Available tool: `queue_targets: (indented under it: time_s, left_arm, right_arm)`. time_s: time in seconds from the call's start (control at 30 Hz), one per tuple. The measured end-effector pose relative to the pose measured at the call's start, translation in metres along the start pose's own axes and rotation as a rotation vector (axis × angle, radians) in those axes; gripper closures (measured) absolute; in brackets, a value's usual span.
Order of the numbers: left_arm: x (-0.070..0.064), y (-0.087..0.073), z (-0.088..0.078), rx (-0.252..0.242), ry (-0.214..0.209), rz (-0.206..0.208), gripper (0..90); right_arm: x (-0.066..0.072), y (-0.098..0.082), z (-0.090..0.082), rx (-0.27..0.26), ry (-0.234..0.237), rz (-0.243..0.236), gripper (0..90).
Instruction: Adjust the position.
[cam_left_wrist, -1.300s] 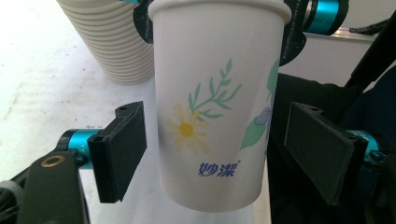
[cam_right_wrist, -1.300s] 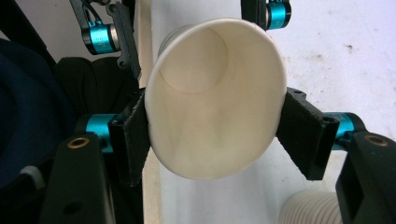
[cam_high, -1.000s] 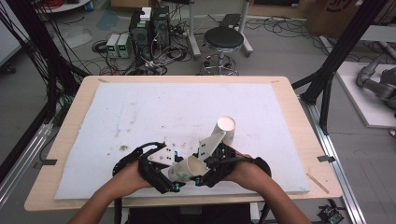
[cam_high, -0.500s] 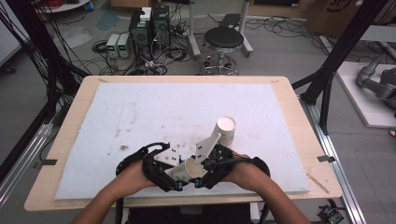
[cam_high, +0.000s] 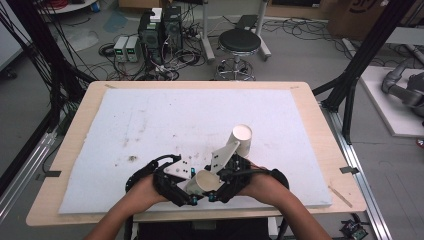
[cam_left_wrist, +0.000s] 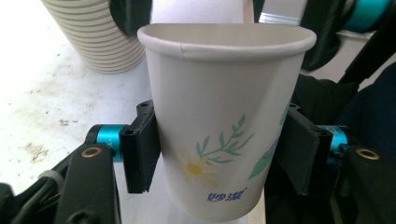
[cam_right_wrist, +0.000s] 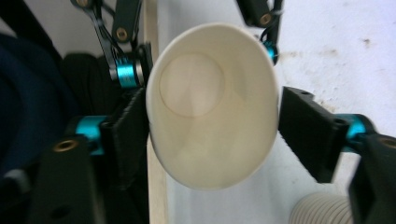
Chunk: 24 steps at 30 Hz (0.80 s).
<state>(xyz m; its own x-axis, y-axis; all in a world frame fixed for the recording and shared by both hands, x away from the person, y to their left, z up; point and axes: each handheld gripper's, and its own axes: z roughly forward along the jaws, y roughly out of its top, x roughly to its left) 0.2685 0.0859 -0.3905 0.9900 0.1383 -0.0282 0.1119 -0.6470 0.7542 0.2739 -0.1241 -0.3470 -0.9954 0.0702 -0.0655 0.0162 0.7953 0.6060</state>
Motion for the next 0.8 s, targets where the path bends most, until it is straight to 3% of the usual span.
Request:
queue_targets:
  time_s: [0.27,0.43,0.6,0.63,0.8]
  left_arm:
    - [0.003,-0.014,-0.003,-0.079,0.022,-0.062,34.9]
    - [0.007,-0.025,-0.006,-0.143,0.068,-0.110,34.2]
    - [0.009,-0.032,-0.009,-0.186,0.089,-0.134,33.4]
    - [0.010,-0.034,-0.009,-0.200,0.095,-0.142,33.3]
    - [0.012,-0.040,-0.011,-0.244,0.125,-0.158,33.2]
  right_arm:
    - [-0.002,-0.018,-0.020,-0.155,-0.020,0.094,22.4]
    - [0.001,-0.038,-0.032,-0.296,-0.073,0.148,22.2]
    - [0.005,-0.056,-0.040,-0.360,-0.130,0.198,22.1]
    - [0.006,-0.067,-0.044,-0.382,-0.149,0.219,22.1]
    - [0.007,-0.086,-0.049,-0.404,-0.187,0.269,22.1]
